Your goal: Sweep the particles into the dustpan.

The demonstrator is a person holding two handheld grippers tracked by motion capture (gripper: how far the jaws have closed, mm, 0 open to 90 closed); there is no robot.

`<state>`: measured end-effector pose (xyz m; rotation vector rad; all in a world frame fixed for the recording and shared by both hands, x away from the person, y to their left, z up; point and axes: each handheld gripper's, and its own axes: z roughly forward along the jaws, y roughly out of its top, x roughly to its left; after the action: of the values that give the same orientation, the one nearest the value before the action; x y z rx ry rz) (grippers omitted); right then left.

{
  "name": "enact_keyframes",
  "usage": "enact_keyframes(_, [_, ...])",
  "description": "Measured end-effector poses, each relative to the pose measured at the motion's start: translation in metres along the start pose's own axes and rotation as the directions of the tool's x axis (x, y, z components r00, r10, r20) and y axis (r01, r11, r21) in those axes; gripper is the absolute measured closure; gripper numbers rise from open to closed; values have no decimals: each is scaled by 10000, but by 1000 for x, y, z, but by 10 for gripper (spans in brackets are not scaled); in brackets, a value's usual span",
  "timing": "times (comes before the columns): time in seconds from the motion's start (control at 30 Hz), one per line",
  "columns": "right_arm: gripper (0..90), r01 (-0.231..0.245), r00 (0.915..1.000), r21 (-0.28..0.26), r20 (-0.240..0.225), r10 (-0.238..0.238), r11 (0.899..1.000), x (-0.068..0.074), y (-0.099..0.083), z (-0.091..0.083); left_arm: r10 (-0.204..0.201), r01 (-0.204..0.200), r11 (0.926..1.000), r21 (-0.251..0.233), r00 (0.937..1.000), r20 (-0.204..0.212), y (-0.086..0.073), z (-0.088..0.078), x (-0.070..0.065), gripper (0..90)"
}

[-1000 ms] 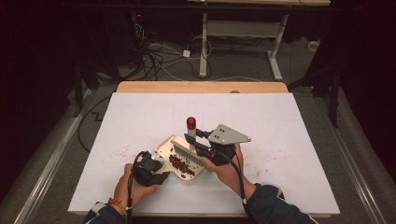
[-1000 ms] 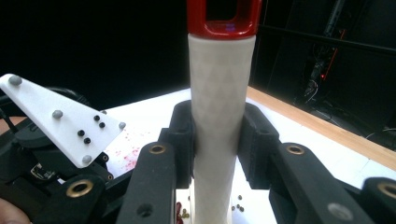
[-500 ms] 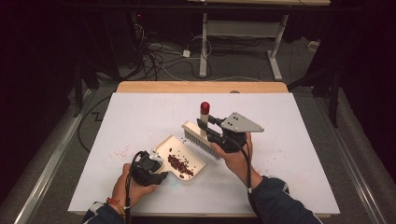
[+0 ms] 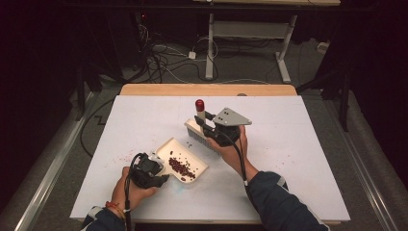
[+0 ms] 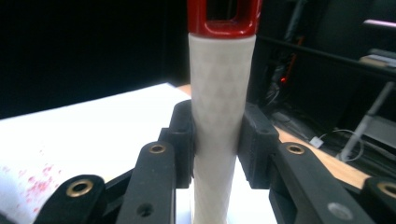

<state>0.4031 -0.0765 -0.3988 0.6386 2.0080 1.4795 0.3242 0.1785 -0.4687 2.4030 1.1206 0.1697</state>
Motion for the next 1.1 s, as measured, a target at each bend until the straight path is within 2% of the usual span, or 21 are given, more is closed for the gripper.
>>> enact_keyframes(0.07, [698, 62, 9997, 63, -257, -61, 10000, 4, 1, 1, -42, 42, 10000, 10, 10000, -20, -1, 0, 1, 637])
enact_keyframes(0.13, [696, 172, 9974, 182, -706, -159, 9997, 12, 2, 1, -96, 96, 10000, 16, 9999, -37, -1, 0, 3, 636])
enact_keyframes(0.23, [694, 281, 9954, 244, -920, -258, 9993, 17, 2, -1, -124, 124, 9999, 34, 9999, -93, -1, 0, 4, 636])
enact_keyframes(0.27, [693, 318, 9924, 293, -1198, -281, 9991, 22, 2, -6, -141, 141, 9999, 17, 9998, -115, -1, 1, 4, 636])
enact_keyframes(0.37, [693, 324, 9902, 237, -1363, -289, 9992, 24, 2, -11, -173, 174, 9998, 99, 9998, -131, 0, 2, 3, 636])
enact_keyframes(0.4, [696, 148, 9878, 203, -1555, -115, 9997, 25, 2, -16, -208, 209, 9997, 80, 9997, -142, 0, 2, 3, 636])
enact_keyframes(0.63, [698, -50, 9795, 64, -2013, 62, 10000, 25, 4, -36, -234, 235, 9997, 65, 9996, -162, 0, 2, 3, 636])
enact_keyframes(0.67, [698, 19, 9798, -11, -2001, -21, 10000, 24, 6, -43, -239, 240, 9997, 56, 9996, -165, 0, 2, 3, 636])
enact_keyframes(0.83, [698, 67, 9857, -316, -1680, -120, 9995, 18, 10, -54, -233, 234, 9997, 63, 9996, -164, -1, 2, 3, 635])
enact_keyframes(0.97, [698, 80, 9885, -236, -1508, -114, 9997, 13, 10, -55, -214, 215, 9997, 65, 9996, -182, -1, 2, 3, 636])
enact_keyframes(1.1, [698, 742, 9901, 51, -1196, -731, 9972, 16, 5, -50, -242, 243, 9997, 42, 9993, -272, -1, 1, 1, 637])
